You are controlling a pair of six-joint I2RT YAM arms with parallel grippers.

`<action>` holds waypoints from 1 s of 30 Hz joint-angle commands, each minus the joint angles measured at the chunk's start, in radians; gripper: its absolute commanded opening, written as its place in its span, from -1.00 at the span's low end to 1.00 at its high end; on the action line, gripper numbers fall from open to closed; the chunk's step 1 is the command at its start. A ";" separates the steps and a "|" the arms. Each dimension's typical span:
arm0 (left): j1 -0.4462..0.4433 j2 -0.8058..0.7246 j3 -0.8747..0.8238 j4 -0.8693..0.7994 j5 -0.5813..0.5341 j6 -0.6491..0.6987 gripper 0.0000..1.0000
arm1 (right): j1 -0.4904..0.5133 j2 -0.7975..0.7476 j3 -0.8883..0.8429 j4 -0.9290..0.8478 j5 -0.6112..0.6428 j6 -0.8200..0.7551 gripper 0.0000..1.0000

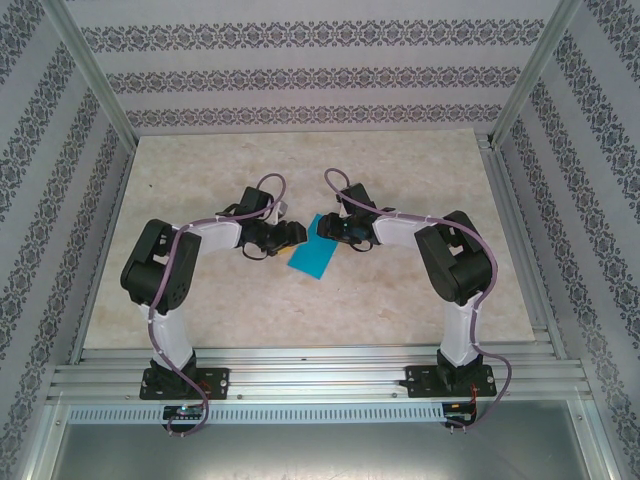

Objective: Fold a paper plane with a square sheet of paper (fold left side to right side)
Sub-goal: Third fold the triangle at the center of the table.

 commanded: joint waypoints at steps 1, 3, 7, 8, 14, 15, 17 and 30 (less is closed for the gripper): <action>-0.020 0.025 0.035 -0.004 0.021 0.007 0.20 | -0.006 0.005 -0.018 0.017 -0.032 -0.014 -0.05; -0.025 0.037 0.046 -0.015 0.019 0.012 0.20 | -0.006 0.006 -0.019 0.020 -0.033 -0.012 -0.05; -0.028 0.054 0.060 -0.025 0.009 0.014 0.21 | -0.006 0.008 -0.019 0.023 -0.038 -0.013 -0.05; -0.028 0.054 0.063 -0.033 0.000 0.017 0.21 | -0.006 0.008 -0.018 0.023 -0.038 -0.014 -0.05; -0.028 0.047 0.079 -0.079 -0.042 0.042 0.22 | -0.008 0.006 -0.019 0.021 -0.041 -0.017 -0.05; -0.028 0.047 0.080 -0.078 -0.038 0.042 0.22 | -0.008 0.006 -0.018 0.022 -0.043 -0.016 -0.05; -0.029 0.059 0.084 -0.067 -0.016 0.041 0.19 | -0.008 0.007 -0.017 0.026 -0.049 -0.015 -0.06; -0.036 0.112 0.137 -0.046 0.005 0.031 -0.14 | -0.007 0.012 -0.015 0.039 -0.071 -0.016 -0.06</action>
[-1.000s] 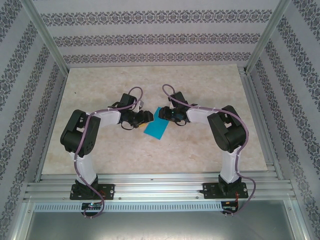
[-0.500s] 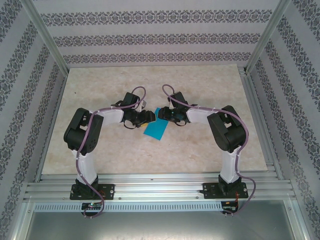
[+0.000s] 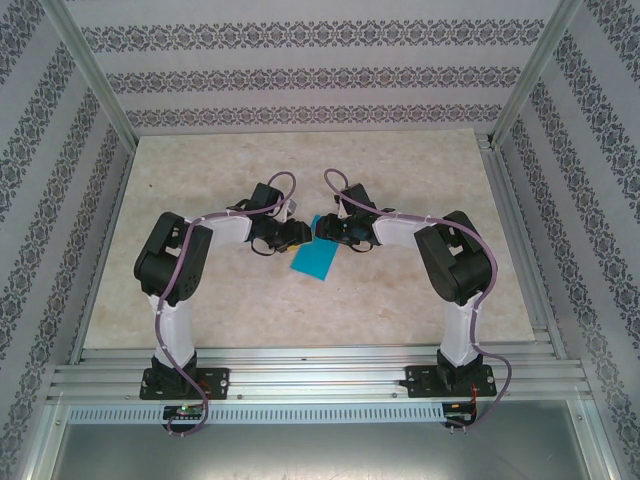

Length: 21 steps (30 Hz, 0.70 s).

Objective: Fold a paper plane with a square sheet of paper (fold left side to right side)
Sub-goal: Third fold the triangle at the center of the table.

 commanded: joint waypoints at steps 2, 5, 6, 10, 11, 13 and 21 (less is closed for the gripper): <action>-0.011 0.024 0.034 -0.002 0.013 0.015 -0.21 | -0.007 0.014 -0.011 0.035 -0.025 -0.015 -0.06; -0.012 0.025 0.037 0.004 0.011 0.012 -0.32 | -0.006 0.014 -0.011 0.036 -0.029 -0.014 -0.06; -0.012 0.025 0.038 0.004 0.010 0.012 -0.36 | -0.007 0.014 -0.010 0.037 -0.029 -0.015 -0.06; -0.012 0.013 0.030 0.008 0.009 0.009 -0.64 | -0.011 -0.002 -0.014 0.033 -0.021 -0.022 -0.07; -0.013 0.006 0.024 0.011 0.006 0.009 -0.71 | -0.012 -0.014 -0.018 0.033 -0.018 -0.027 -0.07; -0.013 -0.008 0.010 0.013 0.001 0.007 -0.82 | -0.018 -0.042 -0.026 0.031 -0.015 -0.040 -0.06; -0.017 -0.116 -0.103 0.056 -0.046 -0.083 -0.99 | 0.005 -0.297 -0.188 0.053 -0.004 -0.194 0.11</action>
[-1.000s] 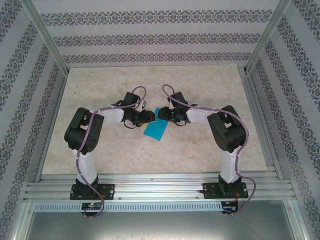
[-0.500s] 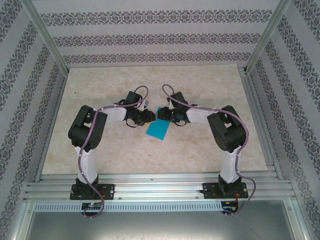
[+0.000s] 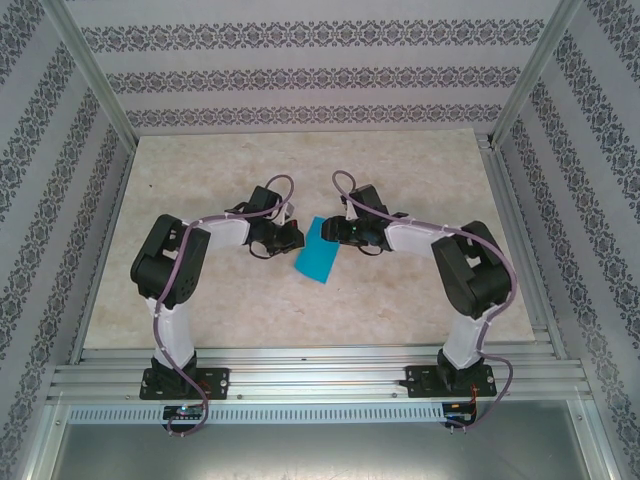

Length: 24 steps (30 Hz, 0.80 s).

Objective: Fold a paper plane with a square sheet of paper (fold left side to right side)
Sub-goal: Third fold the triangle at the center of the table.

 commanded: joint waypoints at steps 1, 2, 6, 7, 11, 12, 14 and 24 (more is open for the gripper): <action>-0.016 -0.082 -0.058 0.061 -0.031 -0.078 -1.00 | 0.044 -0.157 -0.084 0.034 0.020 -0.137 0.16; -0.021 -0.096 -0.075 0.074 -0.037 -0.105 -1.00 | 0.070 -0.198 -0.116 0.031 0.035 -0.173 0.21; -0.040 -0.138 -0.111 0.077 -0.055 -0.166 -1.00 | 0.214 -0.301 -0.234 0.044 0.130 -0.278 0.33; -0.045 -0.146 -0.118 0.075 -0.059 -0.178 -1.00 | 0.254 -0.318 -0.257 0.055 0.167 -0.300 0.35; -0.057 -0.160 -0.130 0.069 -0.063 -0.206 -1.00 | 0.402 -0.323 -0.291 0.075 0.312 -0.381 0.40; -0.059 -0.163 -0.131 0.069 -0.064 -0.208 -1.00 | 0.429 -0.316 -0.287 0.071 0.347 -0.398 0.40; -0.063 -0.166 -0.129 0.059 -0.070 -0.207 -1.00 | 0.484 -0.293 -0.278 0.072 0.432 -0.438 0.40; -0.065 -0.173 -0.123 0.039 -0.073 -0.197 -1.00 | 0.541 -0.121 -0.142 0.067 0.557 -0.510 0.30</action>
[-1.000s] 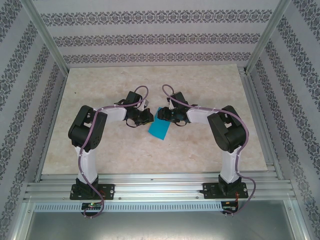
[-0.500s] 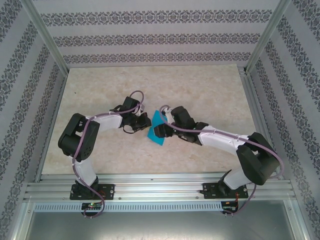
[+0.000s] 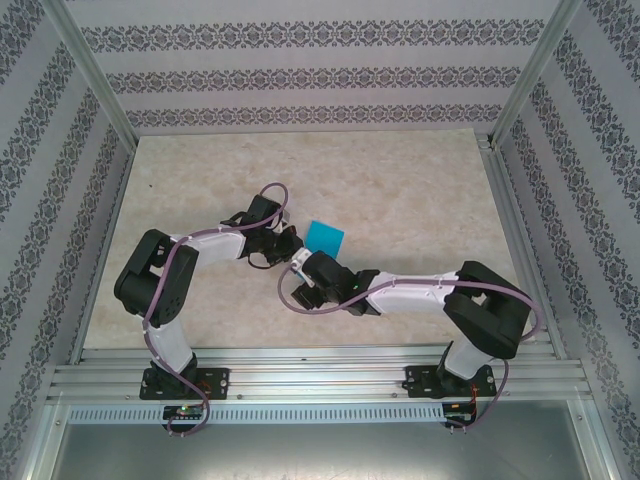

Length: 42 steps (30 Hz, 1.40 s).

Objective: Fold a paper plane with a square sheet of paper (fold left side to right side)
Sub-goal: Third fold the triangle at the center of the table.

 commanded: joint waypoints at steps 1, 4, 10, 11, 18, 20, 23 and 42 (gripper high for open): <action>-0.011 -0.034 -0.001 -0.001 -0.011 -0.010 -1.00 | 0.013 0.052 0.070 0.015 0.081 -0.046 0.25; -0.011 -0.034 0.001 -0.004 -0.012 -0.009 -1.00 | 0.014 0.078 0.090 0.014 0.101 -0.044 0.08; -0.011 -0.042 0.017 -0.037 -0.021 0.018 -1.00 | 0.010 0.057 0.067 0.002 0.095 -0.028 -0.73; -0.010 -0.044 0.023 -0.047 -0.021 0.026 -0.94 | 0.006 0.048 0.059 0.002 0.080 -0.024 -0.86; 0.023 -0.114 0.082 -0.191 -0.073 0.134 -0.13 | -0.037 -0.009 0.004 0.025 -0.053 0.008 -1.00; 0.033 -0.148 0.100 -0.244 -0.109 0.171 -0.04 | -0.045 -0.025 -0.009 0.032 -0.093 0.012 -1.00; 0.038 -0.184 0.132 -0.311 -0.147 0.223 -0.04 | -0.049 -0.038 -0.023 0.042 -0.134 0.013 -1.00; -0.026 0.261 0.380 -0.281 -0.033 0.328 -0.55 | -0.127 0.015 -0.035 0.089 -0.284 0.113 -1.00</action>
